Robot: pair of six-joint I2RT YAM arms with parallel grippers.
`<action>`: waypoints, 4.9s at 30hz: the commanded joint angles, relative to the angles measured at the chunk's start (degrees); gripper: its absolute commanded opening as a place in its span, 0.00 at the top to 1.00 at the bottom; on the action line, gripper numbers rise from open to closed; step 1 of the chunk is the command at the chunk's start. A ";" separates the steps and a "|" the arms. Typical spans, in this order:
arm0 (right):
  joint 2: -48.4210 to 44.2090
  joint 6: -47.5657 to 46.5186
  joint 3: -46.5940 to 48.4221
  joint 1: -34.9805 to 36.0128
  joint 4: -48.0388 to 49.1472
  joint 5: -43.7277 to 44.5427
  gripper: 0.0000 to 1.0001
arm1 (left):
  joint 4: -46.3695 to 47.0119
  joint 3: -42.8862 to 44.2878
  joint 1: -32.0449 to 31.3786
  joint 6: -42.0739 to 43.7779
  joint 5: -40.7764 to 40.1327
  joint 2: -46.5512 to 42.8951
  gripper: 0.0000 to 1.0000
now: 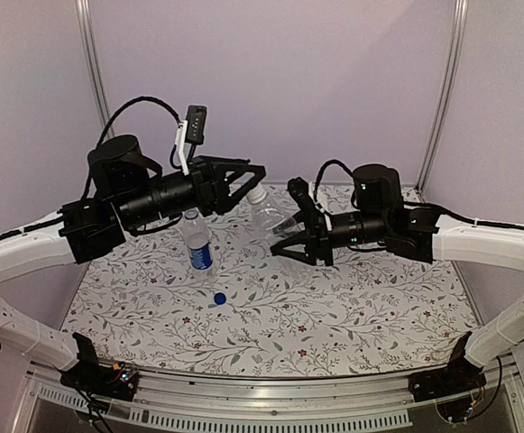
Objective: Unscrew the bottle caps
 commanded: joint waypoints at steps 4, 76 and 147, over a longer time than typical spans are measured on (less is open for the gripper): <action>0.04 -1.55 1.09 -0.18 0.04 -14.90 0.74 | 5.17 -2.10 4.44 7.70 18.30 -2.14 0.20; 1.87 -0.21 1.37 -1.28 0.91 3.52 0.75 | 0.43 -0.68 -1.32 -4.60 -11.66 0.17 0.65; 2.05 0.89 2.41 -1.70 0.76 3.14 0.76 | -4.36 2.35 -1.69 -5.77 -9.86 1.62 0.95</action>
